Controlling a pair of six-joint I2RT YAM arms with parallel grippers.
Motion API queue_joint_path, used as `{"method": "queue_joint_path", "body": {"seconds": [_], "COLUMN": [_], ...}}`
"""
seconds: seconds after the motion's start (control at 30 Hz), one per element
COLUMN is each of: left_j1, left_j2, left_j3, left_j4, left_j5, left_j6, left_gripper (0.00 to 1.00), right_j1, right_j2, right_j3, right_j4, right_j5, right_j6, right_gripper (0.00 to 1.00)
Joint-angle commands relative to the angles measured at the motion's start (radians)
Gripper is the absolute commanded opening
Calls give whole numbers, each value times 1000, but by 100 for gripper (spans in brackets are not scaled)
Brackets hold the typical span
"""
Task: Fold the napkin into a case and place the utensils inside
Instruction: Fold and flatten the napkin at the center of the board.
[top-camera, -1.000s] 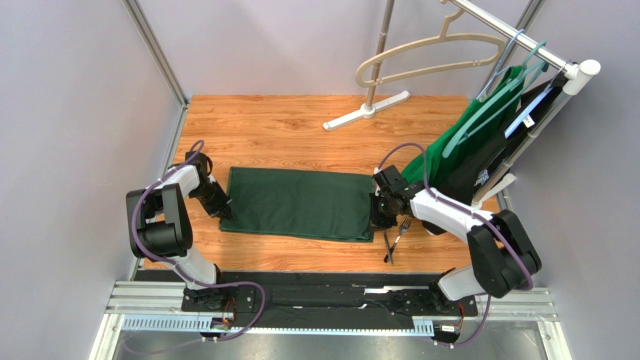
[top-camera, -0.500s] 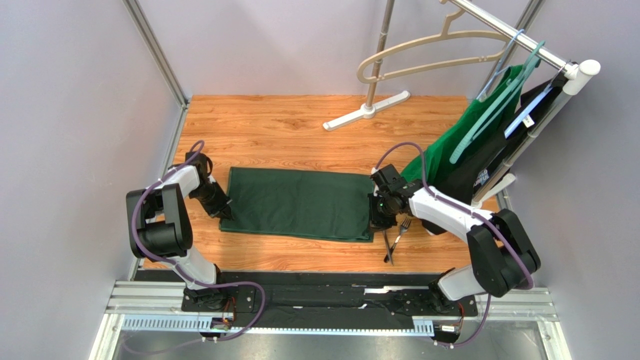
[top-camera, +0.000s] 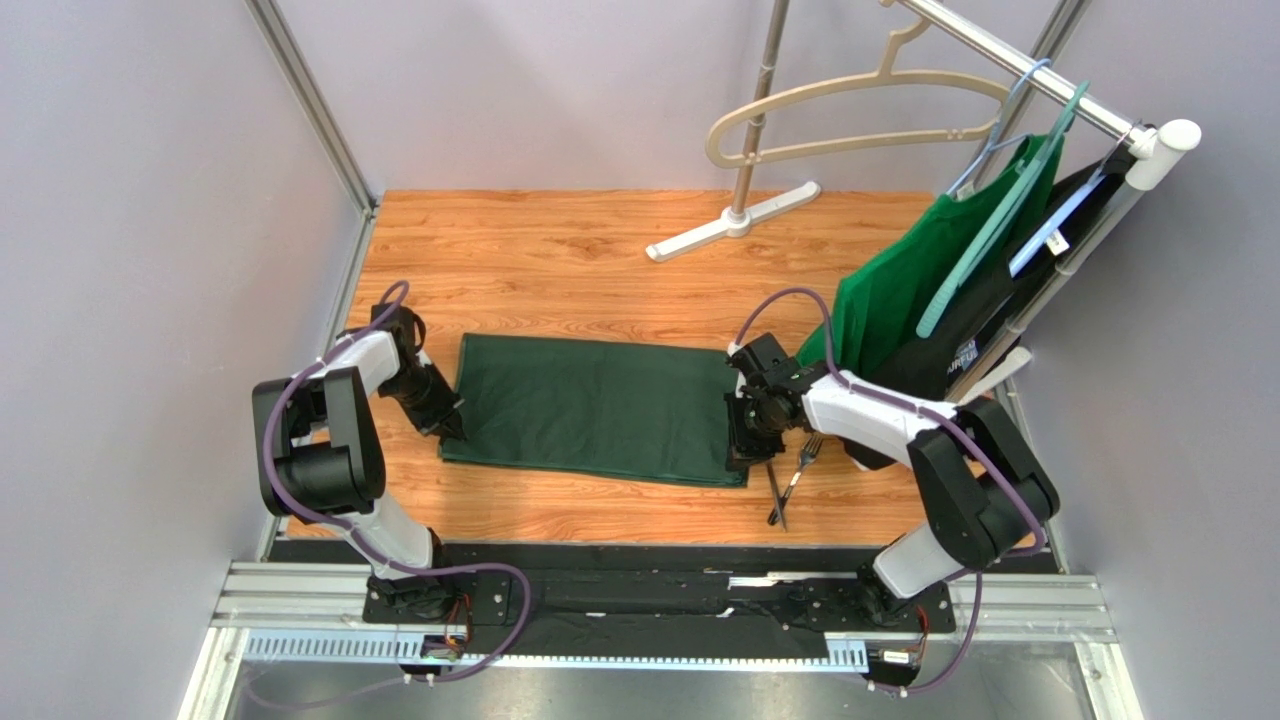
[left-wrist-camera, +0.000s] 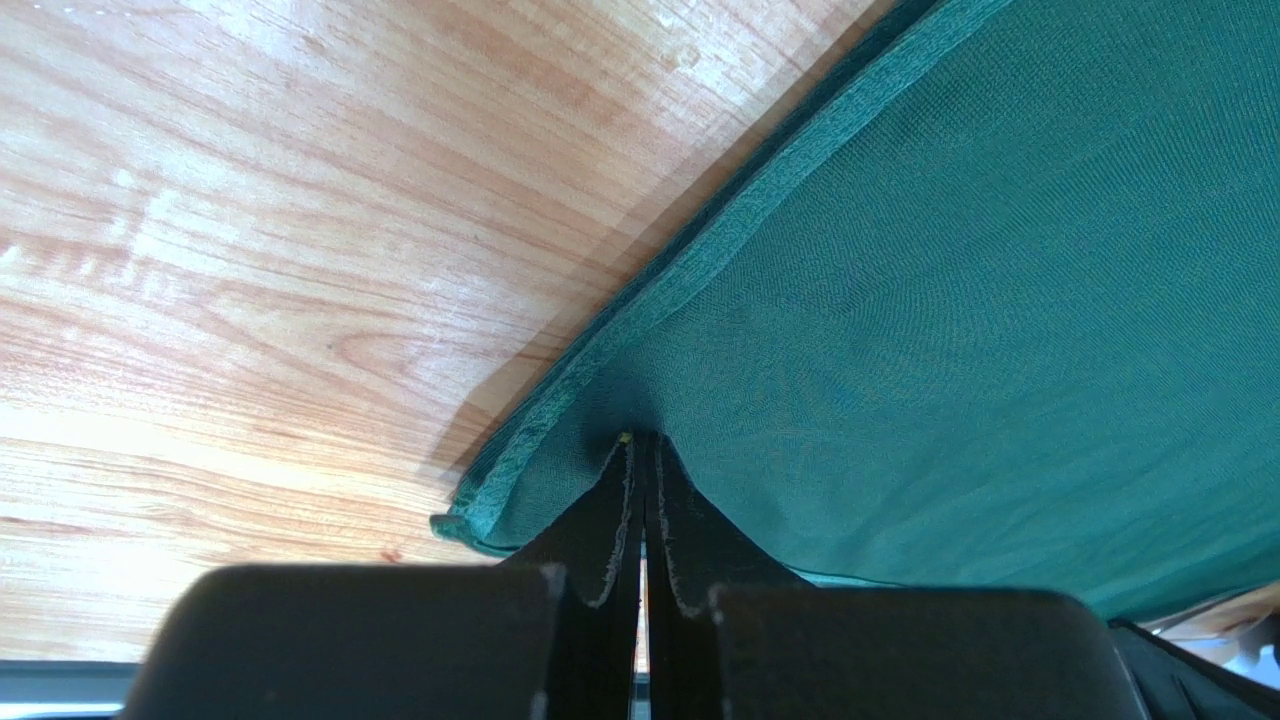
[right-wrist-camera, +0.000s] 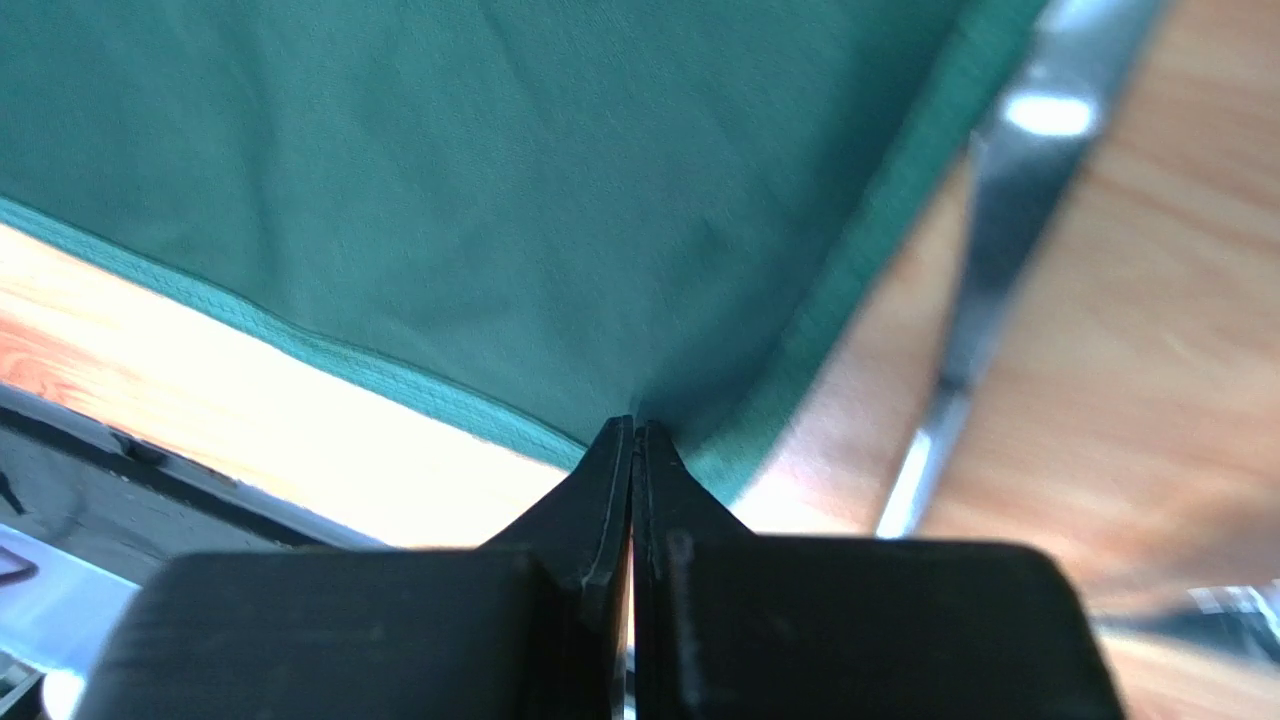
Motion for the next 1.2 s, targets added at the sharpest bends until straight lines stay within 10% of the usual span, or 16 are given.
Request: {"method": "queue_joint_path", "body": {"seconds": [0.0, 0.6, 0.93, 1.17], "left_j1": [1, -3, -97, 58], "left_j2": [-24, -312, -18, 66], "left_j3": [5, -18, 55, 73], "left_j4": [5, 0, 122, 46], "left_j5": [-29, 6, 139, 56], "left_j6": [11, -4, -156, -210], "left_gripper": [1, 12, 0, 0], "right_j1": [2, 4, -4, -4], "right_j2": [-74, -81, 37, 85], "right_j3": [24, 65, 310, 332], "right_j4": [-75, 9, -122, -105], "right_j5": [59, -39, 241, 210], "right_j6": [-43, -27, -125, -102], "right_gripper": [0, 1, 58, 64]}}
